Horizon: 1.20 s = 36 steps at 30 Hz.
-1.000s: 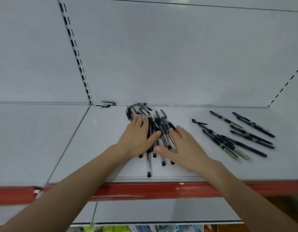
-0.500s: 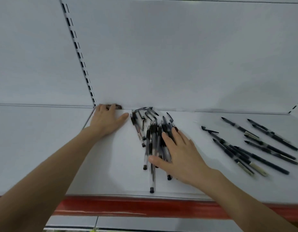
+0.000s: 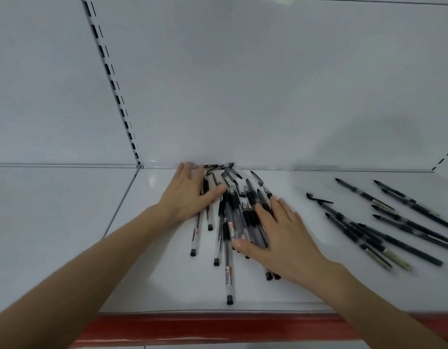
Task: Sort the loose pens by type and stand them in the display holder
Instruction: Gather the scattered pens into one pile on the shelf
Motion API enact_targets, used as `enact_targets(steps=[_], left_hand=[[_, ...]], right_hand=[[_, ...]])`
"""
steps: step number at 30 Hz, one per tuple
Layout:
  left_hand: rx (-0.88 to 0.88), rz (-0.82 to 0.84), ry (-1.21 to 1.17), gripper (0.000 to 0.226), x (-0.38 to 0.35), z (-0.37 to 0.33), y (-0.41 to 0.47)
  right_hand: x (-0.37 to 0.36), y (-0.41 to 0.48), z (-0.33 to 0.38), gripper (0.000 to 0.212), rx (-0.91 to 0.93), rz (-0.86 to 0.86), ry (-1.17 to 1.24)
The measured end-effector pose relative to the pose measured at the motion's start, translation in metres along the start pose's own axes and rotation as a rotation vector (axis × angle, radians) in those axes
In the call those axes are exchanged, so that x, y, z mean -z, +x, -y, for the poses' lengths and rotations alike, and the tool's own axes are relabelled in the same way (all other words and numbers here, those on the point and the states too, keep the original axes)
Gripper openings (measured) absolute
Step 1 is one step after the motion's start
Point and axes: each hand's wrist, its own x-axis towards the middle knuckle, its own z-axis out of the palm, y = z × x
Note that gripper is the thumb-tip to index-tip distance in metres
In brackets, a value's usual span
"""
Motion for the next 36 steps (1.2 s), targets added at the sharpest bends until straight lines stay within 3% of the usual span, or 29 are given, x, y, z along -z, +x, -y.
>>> enact_targets(steps=[4,12,17,19,26,28,32,36], left_hand=[[-0.041,0.051,-0.031,0.09,-0.015,-0.021,0.008],[-0.157,0.013,-0.28,0.07,-0.016,-0.055,0.003],[-0.041,0.154,-0.011,0.094,-0.006,-0.044,-0.036],[-0.05,0.175,0.048,0.092,-0.012,-0.051,-0.041],[-0.147,0.079,-0.13,0.069,-0.027,-0.1,-0.029],[-0.143,0.063,-0.142,0.078,-0.023,-0.099,-0.031],[-0.016,0.14,0.117,0.114,-0.023,-0.081,-0.043],[-0.022,0.149,0.025,0.108,-0.033,-0.103,-0.043]], right_hand=[[-0.001,0.001,-0.001,0.104,-0.014,-0.009,-0.012],[0.013,-0.008,-0.011,0.097,-0.047,-0.025,0.113],[0.026,-0.022,-0.044,0.106,-0.246,-0.046,-0.108],[0.025,-0.022,-0.054,0.105,-0.316,-0.03,-0.127],[0.021,-0.012,-0.057,0.073,-0.122,-0.095,0.034],[0.033,-0.019,-0.072,0.071,-0.126,-0.128,0.133],[0.048,-0.038,-0.117,0.072,-0.199,-0.075,-0.09],[0.039,-0.037,-0.131,0.087,-0.154,0.012,-0.244]])
